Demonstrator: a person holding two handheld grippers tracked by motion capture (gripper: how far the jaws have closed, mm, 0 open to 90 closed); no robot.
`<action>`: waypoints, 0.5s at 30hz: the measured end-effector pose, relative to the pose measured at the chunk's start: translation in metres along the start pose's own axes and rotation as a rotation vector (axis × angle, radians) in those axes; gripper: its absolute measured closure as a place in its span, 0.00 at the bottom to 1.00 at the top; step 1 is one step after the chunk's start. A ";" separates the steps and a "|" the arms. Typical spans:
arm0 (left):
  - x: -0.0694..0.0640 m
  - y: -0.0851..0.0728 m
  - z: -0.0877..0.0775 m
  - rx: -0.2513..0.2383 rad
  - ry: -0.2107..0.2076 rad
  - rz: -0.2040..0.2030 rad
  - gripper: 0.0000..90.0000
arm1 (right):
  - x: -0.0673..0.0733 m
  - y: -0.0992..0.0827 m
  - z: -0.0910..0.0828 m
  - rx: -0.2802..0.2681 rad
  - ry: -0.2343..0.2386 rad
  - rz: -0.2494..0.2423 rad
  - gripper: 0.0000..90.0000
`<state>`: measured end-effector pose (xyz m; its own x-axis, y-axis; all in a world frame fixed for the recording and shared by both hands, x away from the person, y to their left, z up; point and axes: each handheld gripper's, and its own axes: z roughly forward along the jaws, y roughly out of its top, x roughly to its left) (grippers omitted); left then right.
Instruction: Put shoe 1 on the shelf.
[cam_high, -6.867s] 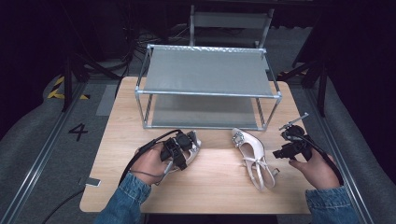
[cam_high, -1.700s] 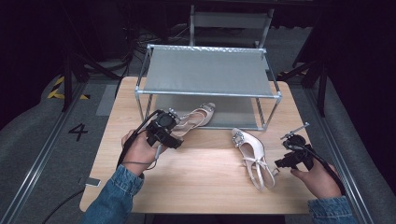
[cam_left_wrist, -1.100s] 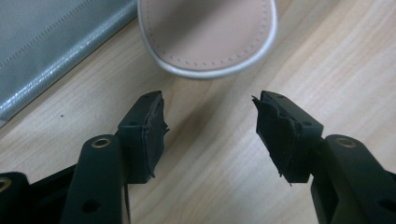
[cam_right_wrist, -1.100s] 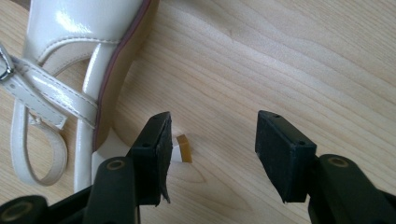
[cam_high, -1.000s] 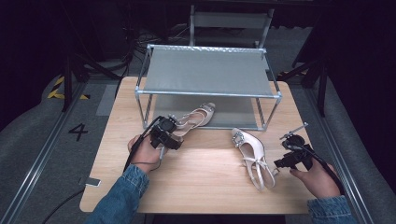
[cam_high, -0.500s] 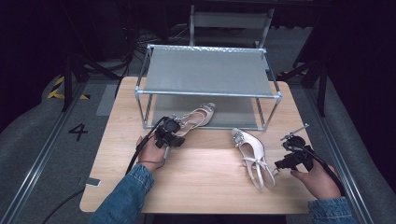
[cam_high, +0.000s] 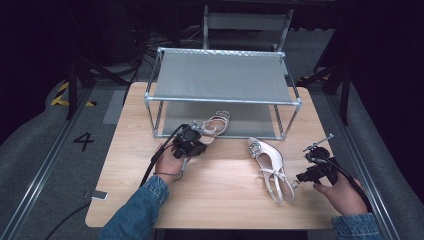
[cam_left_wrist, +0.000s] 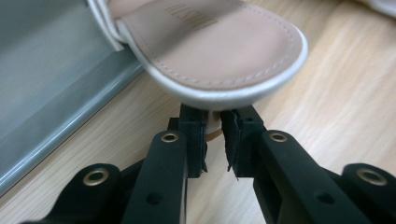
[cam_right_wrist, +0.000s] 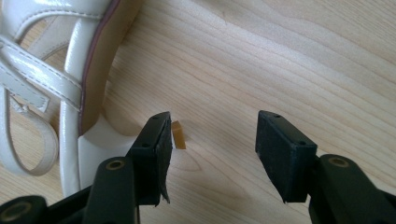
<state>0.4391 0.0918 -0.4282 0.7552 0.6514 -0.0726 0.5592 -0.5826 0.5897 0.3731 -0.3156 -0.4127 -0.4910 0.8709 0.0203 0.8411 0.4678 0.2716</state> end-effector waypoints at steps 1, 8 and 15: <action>-0.003 0.003 0.001 -0.006 -0.018 0.006 0.88 | 0.000 0.000 0.000 0.000 0.000 0.000 0.51; -0.014 0.024 0.014 0.006 0.011 0.046 0.88 | -0.001 -0.001 -0.001 -0.006 -0.001 0.004 0.51; -0.021 0.043 0.029 -0.021 -0.015 0.034 0.88 | -0.003 -0.001 0.000 -0.004 0.003 0.005 0.51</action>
<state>0.4578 0.0390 -0.4246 0.7786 0.6242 -0.0644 0.5261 -0.5935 0.6091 0.3735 -0.3185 -0.4128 -0.4871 0.8730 0.0243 0.8428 0.4626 0.2753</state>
